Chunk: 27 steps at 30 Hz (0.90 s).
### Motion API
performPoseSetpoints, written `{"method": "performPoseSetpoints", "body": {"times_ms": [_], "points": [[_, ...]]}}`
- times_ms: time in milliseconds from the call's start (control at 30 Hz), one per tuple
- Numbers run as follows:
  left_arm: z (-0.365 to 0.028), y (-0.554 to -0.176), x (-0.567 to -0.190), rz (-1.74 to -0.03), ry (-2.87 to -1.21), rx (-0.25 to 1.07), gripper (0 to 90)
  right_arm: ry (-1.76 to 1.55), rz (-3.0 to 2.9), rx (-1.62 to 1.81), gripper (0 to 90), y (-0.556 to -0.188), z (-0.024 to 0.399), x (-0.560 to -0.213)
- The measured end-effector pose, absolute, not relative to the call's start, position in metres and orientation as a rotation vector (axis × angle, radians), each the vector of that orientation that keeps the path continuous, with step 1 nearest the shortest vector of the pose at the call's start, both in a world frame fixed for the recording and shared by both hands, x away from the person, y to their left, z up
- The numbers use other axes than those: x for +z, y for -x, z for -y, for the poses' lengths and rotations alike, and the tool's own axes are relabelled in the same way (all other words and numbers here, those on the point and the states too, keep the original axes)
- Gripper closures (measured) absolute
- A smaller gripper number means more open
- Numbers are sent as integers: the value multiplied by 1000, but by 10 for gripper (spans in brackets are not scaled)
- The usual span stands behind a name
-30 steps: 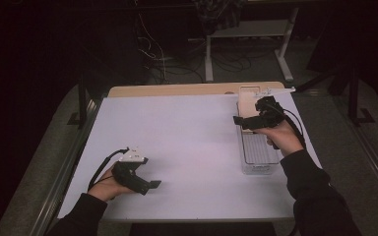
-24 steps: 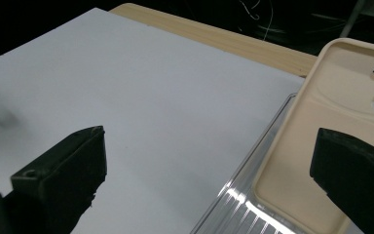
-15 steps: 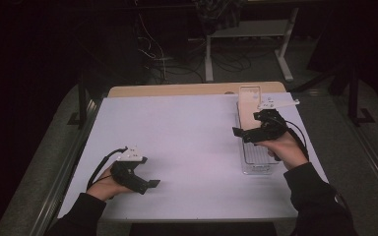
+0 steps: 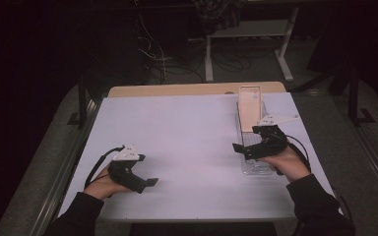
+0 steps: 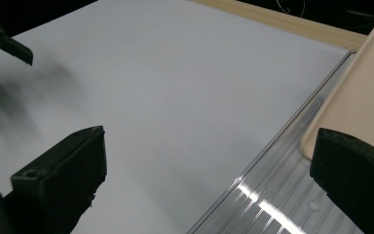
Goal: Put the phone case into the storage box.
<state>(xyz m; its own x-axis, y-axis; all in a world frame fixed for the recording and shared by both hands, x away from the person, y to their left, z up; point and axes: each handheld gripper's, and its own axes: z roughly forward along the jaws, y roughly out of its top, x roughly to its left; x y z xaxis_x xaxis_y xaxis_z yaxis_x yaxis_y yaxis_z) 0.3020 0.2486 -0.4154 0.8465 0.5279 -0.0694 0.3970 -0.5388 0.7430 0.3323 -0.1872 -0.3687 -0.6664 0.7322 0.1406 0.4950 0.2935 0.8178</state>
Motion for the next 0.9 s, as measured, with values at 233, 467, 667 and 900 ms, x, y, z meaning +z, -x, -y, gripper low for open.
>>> {"method": "performPoseSetpoints", "body": {"times_ms": [233, 467, 667, 900], "points": [[-249, -302, -413, -668, -2217, 198, 0, -1102, -2336, 1307, 0, -320, 192, -378], [-249, -303, -404, -641, -2219, 220, 0, -1082, -2347, 1307, 0, -309, 196, -385], [-247, -304, -397, -627, -2209, 207, 0, -1080, -2367, 1301, 0, -303, 198, -391], [-244, -304, -392, -613, -2206, 193, 0, -1086, -2382, 1284, 0, -299, 201, -397]]}}
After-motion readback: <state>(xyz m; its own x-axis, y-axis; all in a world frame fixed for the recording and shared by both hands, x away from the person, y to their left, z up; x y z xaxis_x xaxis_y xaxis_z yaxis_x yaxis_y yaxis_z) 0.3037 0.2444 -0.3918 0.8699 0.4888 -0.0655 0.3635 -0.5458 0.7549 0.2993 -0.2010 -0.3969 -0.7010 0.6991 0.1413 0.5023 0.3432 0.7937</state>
